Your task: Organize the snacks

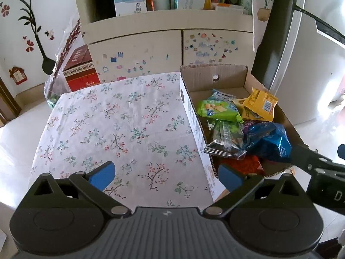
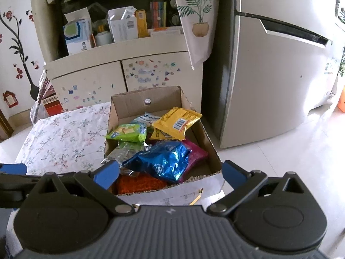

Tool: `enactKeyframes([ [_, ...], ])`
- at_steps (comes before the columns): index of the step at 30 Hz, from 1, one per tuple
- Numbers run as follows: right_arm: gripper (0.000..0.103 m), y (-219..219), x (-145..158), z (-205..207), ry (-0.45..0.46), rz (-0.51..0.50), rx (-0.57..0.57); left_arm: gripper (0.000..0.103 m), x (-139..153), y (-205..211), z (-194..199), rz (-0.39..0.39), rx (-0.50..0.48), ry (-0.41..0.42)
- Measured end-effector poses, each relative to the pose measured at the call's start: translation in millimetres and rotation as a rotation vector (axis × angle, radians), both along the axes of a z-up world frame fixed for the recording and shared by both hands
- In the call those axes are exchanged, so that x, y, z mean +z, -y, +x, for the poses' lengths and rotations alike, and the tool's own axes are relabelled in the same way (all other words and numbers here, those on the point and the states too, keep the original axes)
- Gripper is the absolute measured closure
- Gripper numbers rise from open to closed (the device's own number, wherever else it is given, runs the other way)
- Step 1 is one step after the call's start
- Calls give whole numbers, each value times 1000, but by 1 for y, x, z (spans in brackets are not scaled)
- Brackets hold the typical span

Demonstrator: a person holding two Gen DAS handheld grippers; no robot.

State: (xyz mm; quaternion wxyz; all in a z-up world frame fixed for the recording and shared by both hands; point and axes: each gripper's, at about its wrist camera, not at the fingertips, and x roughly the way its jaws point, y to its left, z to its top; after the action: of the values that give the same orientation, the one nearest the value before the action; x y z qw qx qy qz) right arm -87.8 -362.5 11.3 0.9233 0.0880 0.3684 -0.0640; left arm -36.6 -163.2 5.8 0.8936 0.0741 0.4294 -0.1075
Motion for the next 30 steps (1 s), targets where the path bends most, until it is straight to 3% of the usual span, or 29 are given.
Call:
enactKeyframes([
  [30,1,0,-5,3,-17,-3,-14,0,-7,4,3,-6,-6,-33],
])
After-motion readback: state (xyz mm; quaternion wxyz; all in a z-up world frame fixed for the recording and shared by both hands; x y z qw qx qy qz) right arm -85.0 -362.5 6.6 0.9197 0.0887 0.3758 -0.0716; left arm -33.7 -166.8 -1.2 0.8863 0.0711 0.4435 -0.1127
